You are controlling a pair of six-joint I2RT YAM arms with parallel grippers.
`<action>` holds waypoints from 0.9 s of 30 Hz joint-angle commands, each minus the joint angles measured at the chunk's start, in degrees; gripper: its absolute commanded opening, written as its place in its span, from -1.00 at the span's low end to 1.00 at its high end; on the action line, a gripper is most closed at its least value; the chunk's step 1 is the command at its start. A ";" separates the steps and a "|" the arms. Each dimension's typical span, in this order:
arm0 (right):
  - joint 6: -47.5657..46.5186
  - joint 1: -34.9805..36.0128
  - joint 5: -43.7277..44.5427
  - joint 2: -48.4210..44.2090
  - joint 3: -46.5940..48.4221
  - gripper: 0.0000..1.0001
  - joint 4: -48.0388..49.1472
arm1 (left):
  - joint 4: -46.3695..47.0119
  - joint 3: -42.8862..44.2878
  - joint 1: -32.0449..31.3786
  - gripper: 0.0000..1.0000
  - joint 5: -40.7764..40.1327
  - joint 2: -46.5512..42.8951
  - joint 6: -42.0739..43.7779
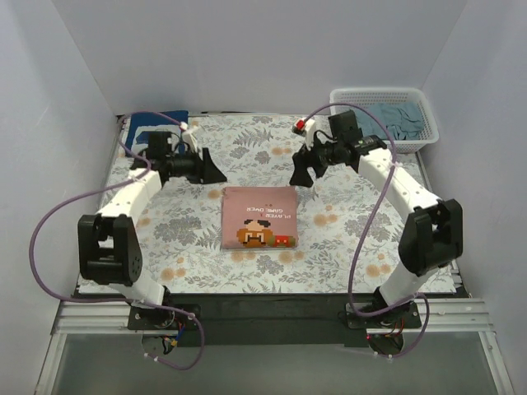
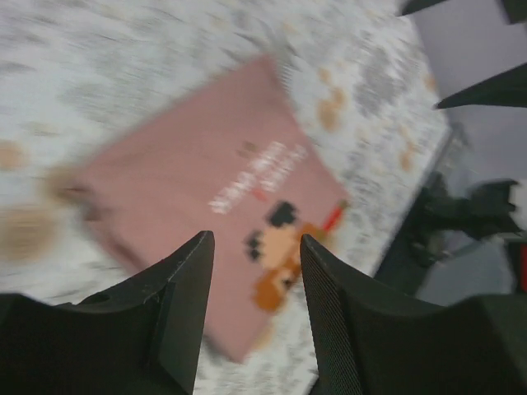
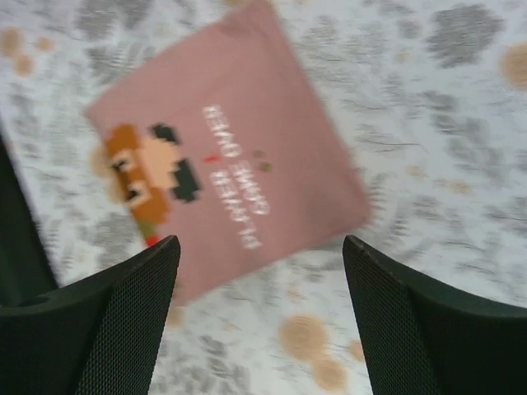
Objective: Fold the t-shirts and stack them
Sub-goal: Fold the tshirt
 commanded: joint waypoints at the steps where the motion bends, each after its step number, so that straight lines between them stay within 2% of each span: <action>1: 13.58 4.61 -16.04 -4.95 -13.02 0.73 3.94 | 4.56 -10.00 -9.67 -0.09 12.37 -6.81 -14.22; 3: 15.98 6.99 -18.68 -8.30 -20.82 0.76 6.07 | 7.74 -16.24 -14.06 -0.08 14.49 -9.00 -20.71; 7: 20.11 10.78 -21.41 -6.91 -26.06 0.77 10.29 | 12.23 -20.91 -17.60 -0.03 13.53 -7.27 -23.82; 11: 23.63 11.05 -22.65 1.87 -26.58 0.75 14.24 | 12.85 -23.90 -17.43 -0.03 11.42 -2.09 -23.39; 14: 24.69 9.03 -19.92 7.48 -28.16 0.70 14.87 | 11.89 -27.07 -16.72 -0.03 8.26 3.35 -17.97; 17: 25.31 5.52 -18.26 11.54 -30.18 0.67 14.78 | 9.27 -27.08 -13.04 -0.04 8.16 8.63 -13.22; 22: 26.10 2.44 -16.14 12.44 -31.95 0.67 14.60 | 1.97 -23.74 -5.13 -0.09 10.18 19.01 -8.01; 24: 26.28 1.82 -15.97 11.47 -31.16 0.67 14.34 | -1.64 -21.54 -1.10 -0.11 13.25 19.81 -4.69; 27: 22.95 1.03 -14.31 8.67 -26.44 0.64 10.48 | -7.17 -18.73 2.16 -0.12 16.33 15.61 0.33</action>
